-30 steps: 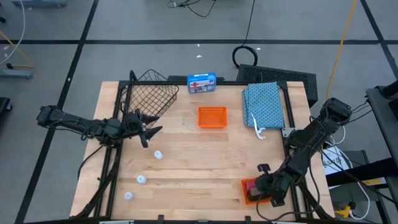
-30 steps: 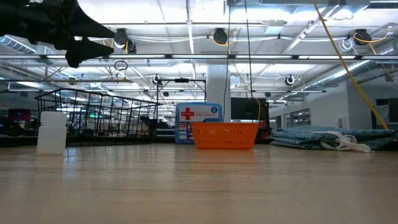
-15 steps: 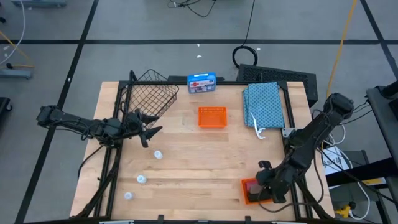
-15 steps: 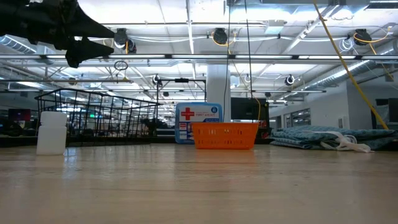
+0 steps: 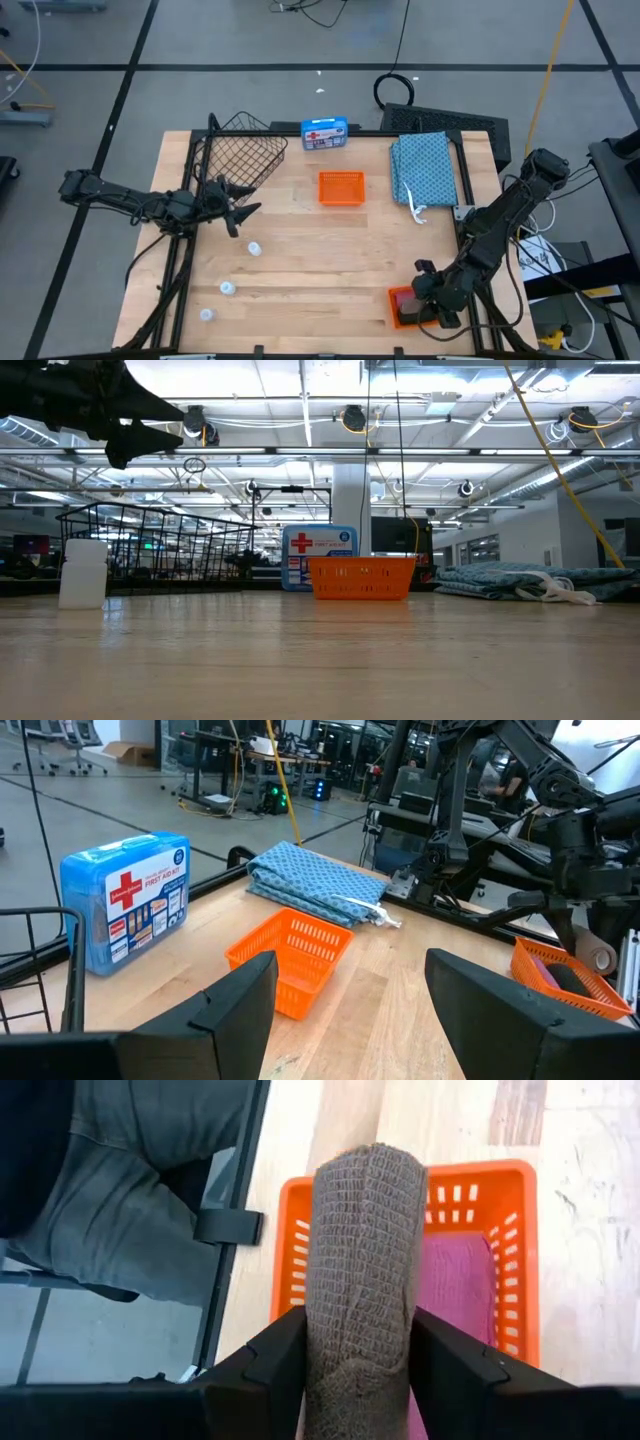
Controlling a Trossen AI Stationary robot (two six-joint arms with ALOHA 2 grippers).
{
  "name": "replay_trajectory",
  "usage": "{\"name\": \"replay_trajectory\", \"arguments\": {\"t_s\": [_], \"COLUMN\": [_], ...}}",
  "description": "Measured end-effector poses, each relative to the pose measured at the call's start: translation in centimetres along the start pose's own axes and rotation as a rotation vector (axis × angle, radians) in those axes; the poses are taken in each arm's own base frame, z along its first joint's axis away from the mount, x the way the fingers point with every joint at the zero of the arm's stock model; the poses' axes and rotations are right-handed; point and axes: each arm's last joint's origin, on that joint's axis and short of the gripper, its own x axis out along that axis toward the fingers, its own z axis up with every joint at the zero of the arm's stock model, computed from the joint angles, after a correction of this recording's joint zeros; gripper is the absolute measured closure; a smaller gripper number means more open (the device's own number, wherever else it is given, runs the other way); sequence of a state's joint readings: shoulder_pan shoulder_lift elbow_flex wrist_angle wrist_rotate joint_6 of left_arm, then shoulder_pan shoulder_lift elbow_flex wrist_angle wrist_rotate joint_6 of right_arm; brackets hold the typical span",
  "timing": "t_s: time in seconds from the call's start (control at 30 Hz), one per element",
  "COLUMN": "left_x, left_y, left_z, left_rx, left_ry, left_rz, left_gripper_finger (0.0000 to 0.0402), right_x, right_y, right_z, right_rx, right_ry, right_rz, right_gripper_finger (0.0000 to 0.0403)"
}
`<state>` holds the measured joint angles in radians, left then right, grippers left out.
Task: Pick & place medical supplies in basket/bin
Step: Put the brown bandage into the bottom orange bin
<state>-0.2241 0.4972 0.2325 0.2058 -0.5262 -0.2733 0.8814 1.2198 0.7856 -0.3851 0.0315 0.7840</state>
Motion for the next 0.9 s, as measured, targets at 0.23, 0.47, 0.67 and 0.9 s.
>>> {"name": "replay_trajectory", "arguments": {"t_s": [0.23, 0.47, 0.67, 0.9], "left_x": [0.0, 0.0, 0.0, 0.0], "left_y": [0.0, 0.0, 0.0, 0.0], "left_z": [0.0, 0.0, 0.0, 0.0], "left_rx": [0.000, 0.000, -0.001, -0.001], "left_ry": [0.000, 0.000, 0.000, 0.000], "left_rz": [0.000, 0.000, 0.000, 0.000], "left_gripper_finger": [0.0137, 0.0137, 0.0137, 0.0137], "right_x": [0.0, 0.0, 0.0, -0.1], "right_y": [0.1, 0.1, 0.1, 0.9], "right_z": [0.1, 0.1, 0.1, 1.4], "right_rx": [-0.022, -0.029, -0.048, -0.122], "right_ry": [-0.012, -0.011, -0.011, -0.159], "right_rz": [0.009, 0.009, 0.009, 0.063], "right_gripper_finger": [0.0233, 0.0225, 0.0230, 0.0233]}}
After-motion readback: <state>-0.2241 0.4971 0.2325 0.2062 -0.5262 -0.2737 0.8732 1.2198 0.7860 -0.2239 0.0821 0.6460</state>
